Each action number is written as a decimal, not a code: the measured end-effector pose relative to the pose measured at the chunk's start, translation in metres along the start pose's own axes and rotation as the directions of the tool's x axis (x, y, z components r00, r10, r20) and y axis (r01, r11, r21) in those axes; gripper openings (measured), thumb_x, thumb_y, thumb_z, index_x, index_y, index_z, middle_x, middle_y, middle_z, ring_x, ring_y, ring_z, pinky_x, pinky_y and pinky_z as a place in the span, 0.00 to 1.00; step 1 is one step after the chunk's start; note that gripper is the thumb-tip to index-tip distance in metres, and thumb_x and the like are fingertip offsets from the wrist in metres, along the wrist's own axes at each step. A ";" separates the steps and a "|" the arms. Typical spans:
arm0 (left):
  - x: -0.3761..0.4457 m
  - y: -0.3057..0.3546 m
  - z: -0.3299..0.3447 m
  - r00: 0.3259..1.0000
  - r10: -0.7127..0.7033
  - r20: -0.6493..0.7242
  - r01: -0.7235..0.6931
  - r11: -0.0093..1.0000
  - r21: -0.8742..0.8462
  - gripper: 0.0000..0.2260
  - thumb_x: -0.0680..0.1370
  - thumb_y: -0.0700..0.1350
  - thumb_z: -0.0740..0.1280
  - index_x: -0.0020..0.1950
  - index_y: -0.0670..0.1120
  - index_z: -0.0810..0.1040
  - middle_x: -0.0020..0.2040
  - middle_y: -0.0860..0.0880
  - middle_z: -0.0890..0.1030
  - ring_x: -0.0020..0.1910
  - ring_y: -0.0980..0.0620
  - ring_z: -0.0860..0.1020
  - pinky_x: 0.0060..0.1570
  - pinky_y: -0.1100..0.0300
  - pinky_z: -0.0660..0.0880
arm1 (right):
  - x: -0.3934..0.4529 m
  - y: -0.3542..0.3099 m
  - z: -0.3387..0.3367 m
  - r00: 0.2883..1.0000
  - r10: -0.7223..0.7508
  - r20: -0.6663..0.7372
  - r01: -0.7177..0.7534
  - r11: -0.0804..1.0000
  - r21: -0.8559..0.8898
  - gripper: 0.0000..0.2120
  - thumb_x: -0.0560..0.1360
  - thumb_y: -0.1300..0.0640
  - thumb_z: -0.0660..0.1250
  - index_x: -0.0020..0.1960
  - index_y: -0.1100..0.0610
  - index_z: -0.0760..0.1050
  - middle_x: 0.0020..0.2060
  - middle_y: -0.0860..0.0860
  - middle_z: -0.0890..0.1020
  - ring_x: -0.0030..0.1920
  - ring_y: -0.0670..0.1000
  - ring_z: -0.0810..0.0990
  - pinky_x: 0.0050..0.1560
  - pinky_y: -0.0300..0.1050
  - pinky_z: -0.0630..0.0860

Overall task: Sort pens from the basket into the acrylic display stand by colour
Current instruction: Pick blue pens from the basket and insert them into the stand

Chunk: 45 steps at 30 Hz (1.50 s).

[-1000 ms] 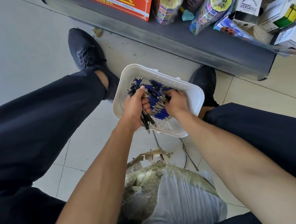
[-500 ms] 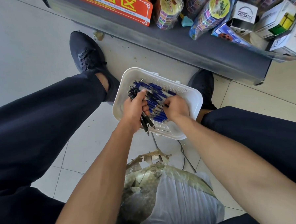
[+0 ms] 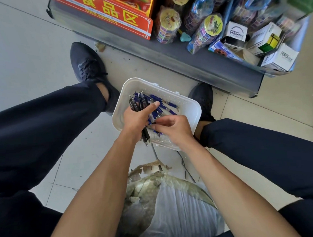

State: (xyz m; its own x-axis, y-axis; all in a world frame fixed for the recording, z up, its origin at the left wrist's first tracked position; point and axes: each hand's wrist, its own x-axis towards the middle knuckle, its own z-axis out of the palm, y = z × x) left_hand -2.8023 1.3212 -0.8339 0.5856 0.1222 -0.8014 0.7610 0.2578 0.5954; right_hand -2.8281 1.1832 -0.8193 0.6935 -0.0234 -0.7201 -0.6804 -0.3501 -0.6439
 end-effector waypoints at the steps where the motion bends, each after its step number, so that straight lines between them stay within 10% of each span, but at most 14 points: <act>1: 0.002 -0.001 0.000 1.000 -0.003 -0.016 0.003 1.000 0.017 0.13 0.71 0.44 0.80 0.51 0.41 0.82 0.37 0.51 0.86 0.34 0.55 0.84 0.33 0.63 0.79 | -0.002 -0.002 0.000 0.999 -0.017 0.040 0.016 1.000 0.025 0.09 0.68 0.57 0.82 0.41 0.45 0.85 0.40 0.44 0.88 0.44 0.45 0.87 0.56 0.45 0.82; 8: 0.008 -0.001 -0.003 0.997 -0.034 -0.076 0.033 0.999 -0.010 0.10 0.77 0.44 0.72 0.38 0.46 0.73 0.25 0.52 0.70 0.24 0.54 0.67 0.28 0.60 0.68 | 0.009 -0.001 0.006 0.988 -0.006 0.156 -0.018 0.988 0.152 0.05 0.79 0.56 0.71 0.52 0.49 0.84 0.46 0.47 0.88 0.50 0.48 0.86 0.57 0.47 0.81; 16: 0.014 0.006 -0.024 0.997 -0.060 0.040 0.067 0.982 -0.179 0.11 0.81 0.42 0.68 0.40 0.45 0.72 0.28 0.50 0.67 0.26 0.55 0.63 0.29 0.62 0.64 | 0.065 0.039 0.001 0.984 0.148 0.104 -0.068 0.835 -0.546 0.19 0.81 0.63 0.60 0.70 0.54 0.74 0.64 0.54 0.79 0.63 0.56 0.78 0.61 0.43 0.72; 25: 0.013 0.008 -0.017 0.995 -0.091 0.031 0.095 0.984 -0.153 0.09 0.80 0.41 0.68 0.41 0.44 0.72 0.28 0.50 0.66 0.26 0.55 0.63 0.27 0.63 0.63 | 0.071 0.053 0.013 1.000 0.022 -0.006 -0.021 0.777 -0.629 0.22 0.80 0.65 0.59 0.72 0.55 0.71 0.72 0.56 0.66 0.71 0.60 0.63 0.75 0.54 0.63; 37: 0.017 0.005 -0.021 0.990 -0.124 0.066 0.131 0.984 -0.122 0.12 0.80 0.43 0.69 0.39 0.46 0.72 0.28 0.50 0.68 0.26 0.55 0.65 0.30 0.61 0.66 | 0.090 0.034 0.008 0.997 0.069 0.022 -0.005 0.373 -0.928 0.17 0.77 0.57 0.67 0.65 0.54 0.77 0.69 0.55 0.70 0.72 0.59 0.64 0.71 0.54 0.66; 42: 0.017 0.002 -0.018 0.992 -0.124 0.000 0.123 0.987 -0.101 0.10 0.80 0.46 0.71 0.42 0.43 0.77 0.30 0.49 0.75 0.28 0.53 0.74 0.36 0.59 0.76 | 0.075 0.029 0.005 0.991 0.102 0.085 0.014 0.558 -0.830 0.04 0.78 0.61 0.62 0.50 0.55 0.76 0.47 0.52 0.78 0.57 0.59 0.79 0.46 0.47 0.73; 45: 0.015 0.002 -0.018 0.992 -0.122 -0.029 0.119 0.990 -0.078 0.11 0.80 0.48 0.71 0.42 0.44 0.77 0.29 0.50 0.76 0.28 0.53 0.74 0.38 0.57 0.77 | 0.060 0.023 0.001 0.979 0.166 0.116 -0.060 0.784 -0.618 0.05 0.81 0.57 0.64 0.47 0.51 0.76 0.42 0.46 0.78 0.51 0.53 0.81 0.48 0.45 0.74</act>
State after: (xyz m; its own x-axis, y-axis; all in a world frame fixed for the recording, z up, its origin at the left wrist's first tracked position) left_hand -2.7969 1.3404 -0.8458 0.4803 0.1179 -0.8691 0.8012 0.3444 0.4894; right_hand -2.8021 1.1748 -0.8778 0.5388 0.0272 -0.8420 -0.4283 -0.8518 -0.3016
